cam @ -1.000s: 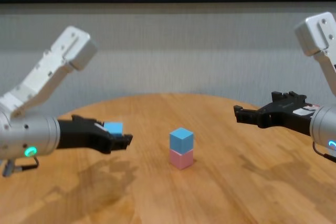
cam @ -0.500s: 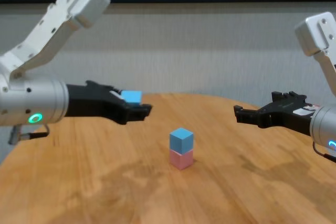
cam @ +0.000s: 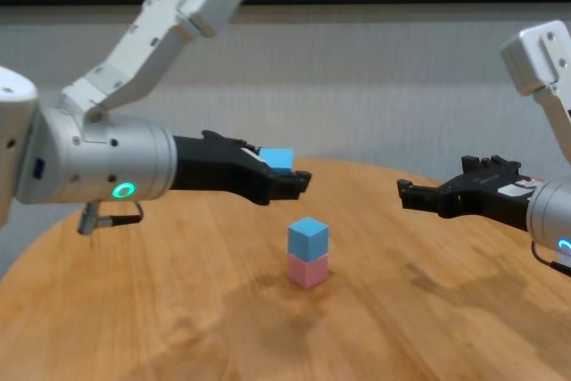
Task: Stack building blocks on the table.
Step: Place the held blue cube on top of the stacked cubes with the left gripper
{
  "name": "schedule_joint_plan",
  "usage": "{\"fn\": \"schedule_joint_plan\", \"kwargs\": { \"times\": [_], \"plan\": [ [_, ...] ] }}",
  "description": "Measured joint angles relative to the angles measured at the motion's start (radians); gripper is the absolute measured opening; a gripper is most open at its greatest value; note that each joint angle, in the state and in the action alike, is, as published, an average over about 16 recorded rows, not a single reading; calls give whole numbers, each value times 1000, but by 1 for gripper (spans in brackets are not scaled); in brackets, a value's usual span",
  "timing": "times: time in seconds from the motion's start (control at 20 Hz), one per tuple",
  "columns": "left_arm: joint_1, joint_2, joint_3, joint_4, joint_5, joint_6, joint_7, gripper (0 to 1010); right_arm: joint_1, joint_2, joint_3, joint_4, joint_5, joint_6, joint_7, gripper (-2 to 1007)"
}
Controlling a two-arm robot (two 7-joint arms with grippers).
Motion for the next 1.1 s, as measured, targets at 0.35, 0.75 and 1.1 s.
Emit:
{"fn": "schedule_joint_plan", "kwargs": {
  "times": [0.35,0.75,1.1],
  "plan": [
    [-34,-31,38,52,16,-16,6,567,0,0,0,0,0,0,0,1004],
    [-60,-68,56,109,25,-19,18,567,0,0,0,0,0,0,0,1005],
    [-75,-97,55,149,30,-4,36,567,0,0,0,0,0,0,0,1005]
  ]
}}
